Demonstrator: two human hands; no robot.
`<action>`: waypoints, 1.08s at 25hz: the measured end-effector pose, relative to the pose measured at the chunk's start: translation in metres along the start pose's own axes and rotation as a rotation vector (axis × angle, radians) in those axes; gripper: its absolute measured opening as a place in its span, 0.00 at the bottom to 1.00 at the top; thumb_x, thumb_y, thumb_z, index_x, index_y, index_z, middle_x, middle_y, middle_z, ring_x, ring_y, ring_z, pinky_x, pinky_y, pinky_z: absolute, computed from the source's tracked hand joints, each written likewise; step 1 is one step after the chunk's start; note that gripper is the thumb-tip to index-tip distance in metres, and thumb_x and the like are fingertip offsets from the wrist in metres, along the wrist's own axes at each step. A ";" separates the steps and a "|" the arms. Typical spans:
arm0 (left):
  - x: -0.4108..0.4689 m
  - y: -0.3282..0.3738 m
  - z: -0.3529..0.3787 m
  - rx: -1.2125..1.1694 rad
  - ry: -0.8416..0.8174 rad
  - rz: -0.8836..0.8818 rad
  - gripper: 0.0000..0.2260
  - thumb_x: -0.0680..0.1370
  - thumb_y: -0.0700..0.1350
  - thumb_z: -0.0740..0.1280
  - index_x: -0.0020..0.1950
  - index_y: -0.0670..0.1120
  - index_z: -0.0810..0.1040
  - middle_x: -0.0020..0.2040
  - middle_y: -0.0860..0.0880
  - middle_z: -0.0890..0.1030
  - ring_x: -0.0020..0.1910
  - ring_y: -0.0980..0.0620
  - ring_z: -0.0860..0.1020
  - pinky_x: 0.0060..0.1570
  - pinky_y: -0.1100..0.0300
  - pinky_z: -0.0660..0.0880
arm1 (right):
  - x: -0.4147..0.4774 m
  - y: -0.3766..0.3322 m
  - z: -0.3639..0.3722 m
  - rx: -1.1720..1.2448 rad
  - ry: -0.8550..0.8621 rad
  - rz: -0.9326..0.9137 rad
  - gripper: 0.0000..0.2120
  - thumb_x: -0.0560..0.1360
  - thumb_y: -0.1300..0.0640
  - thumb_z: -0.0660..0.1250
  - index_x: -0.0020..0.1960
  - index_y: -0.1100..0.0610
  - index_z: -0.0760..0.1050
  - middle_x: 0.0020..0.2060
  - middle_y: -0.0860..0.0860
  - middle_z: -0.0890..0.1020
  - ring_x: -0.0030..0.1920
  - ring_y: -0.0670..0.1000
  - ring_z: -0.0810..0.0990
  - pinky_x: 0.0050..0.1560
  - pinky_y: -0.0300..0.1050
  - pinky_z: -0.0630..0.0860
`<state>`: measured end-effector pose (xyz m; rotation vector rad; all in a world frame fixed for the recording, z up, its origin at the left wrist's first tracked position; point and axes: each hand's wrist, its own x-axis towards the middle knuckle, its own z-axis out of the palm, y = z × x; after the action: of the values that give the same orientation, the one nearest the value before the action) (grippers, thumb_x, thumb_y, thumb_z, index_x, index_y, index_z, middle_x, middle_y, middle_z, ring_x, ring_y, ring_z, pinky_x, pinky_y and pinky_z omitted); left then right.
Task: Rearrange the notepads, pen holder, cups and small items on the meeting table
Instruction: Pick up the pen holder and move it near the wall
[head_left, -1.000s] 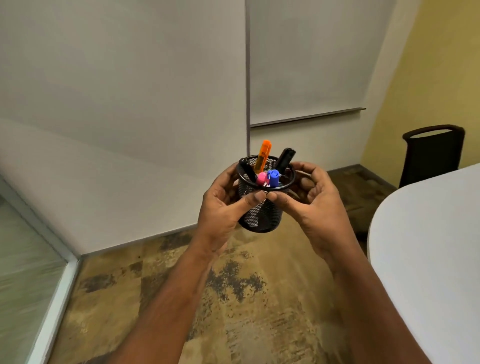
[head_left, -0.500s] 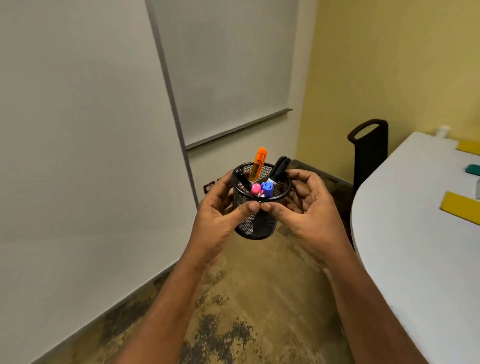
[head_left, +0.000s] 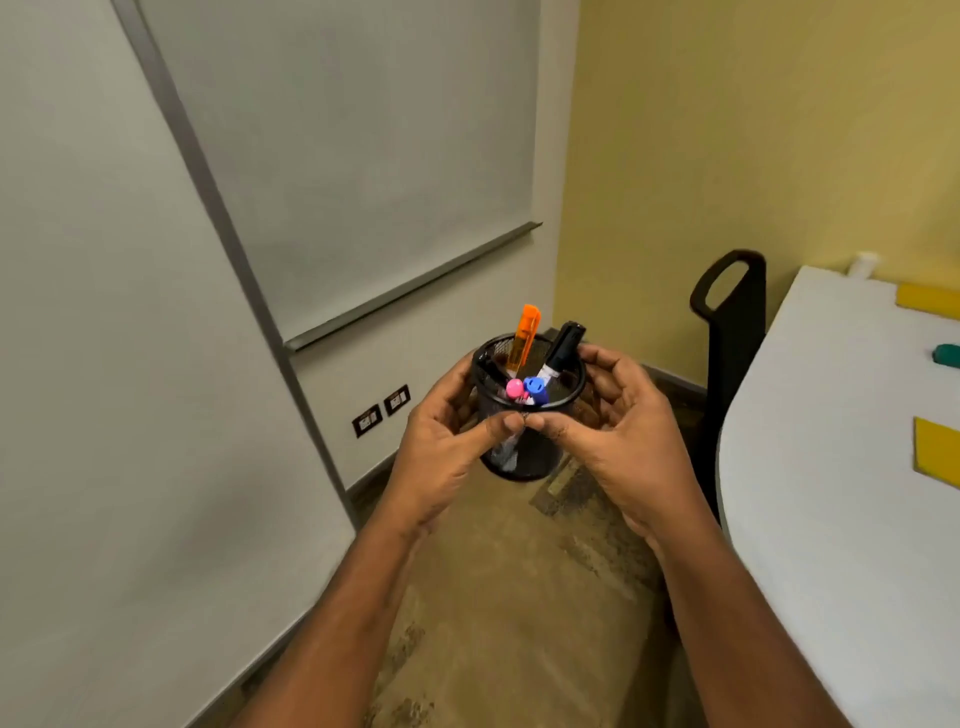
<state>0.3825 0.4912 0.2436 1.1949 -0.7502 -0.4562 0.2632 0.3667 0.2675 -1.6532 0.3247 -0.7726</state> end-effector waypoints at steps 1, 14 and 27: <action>0.027 -0.005 -0.001 0.005 0.010 0.014 0.37 0.60 0.52 0.80 0.67 0.49 0.73 0.61 0.50 0.80 0.62 0.52 0.77 0.58 0.57 0.76 | 0.026 0.005 -0.003 -0.016 -0.007 0.001 0.37 0.55 0.46 0.80 0.61 0.42 0.70 0.58 0.42 0.80 0.59 0.40 0.78 0.62 0.46 0.75; 0.338 -0.134 -0.050 -0.155 -0.119 -0.064 0.34 0.63 0.41 0.78 0.67 0.45 0.72 0.61 0.48 0.80 0.61 0.52 0.78 0.55 0.63 0.76 | 0.314 0.128 -0.002 -0.116 0.021 0.087 0.44 0.56 0.48 0.79 0.69 0.49 0.68 0.58 0.38 0.79 0.58 0.34 0.76 0.54 0.26 0.72; 0.650 -0.254 -0.083 -0.027 -0.458 -0.257 0.31 0.65 0.38 0.75 0.67 0.52 0.73 0.61 0.52 0.80 0.63 0.53 0.77 0.58 0.59 0.76 | 0.582 0.261 -0.011 -0.161 0.307 0.262 0.41 0.56 0.57 0.82 0.66 0.50 0.70 0.58 0.42 0.79 0.59 0.37 0.76 0.62 0.40 0.73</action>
<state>0.9021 0.0237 0.1702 1.1793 -0.9792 -0.9724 0.7378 -0.0534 0.1993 -1.5982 0.8225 -0.8160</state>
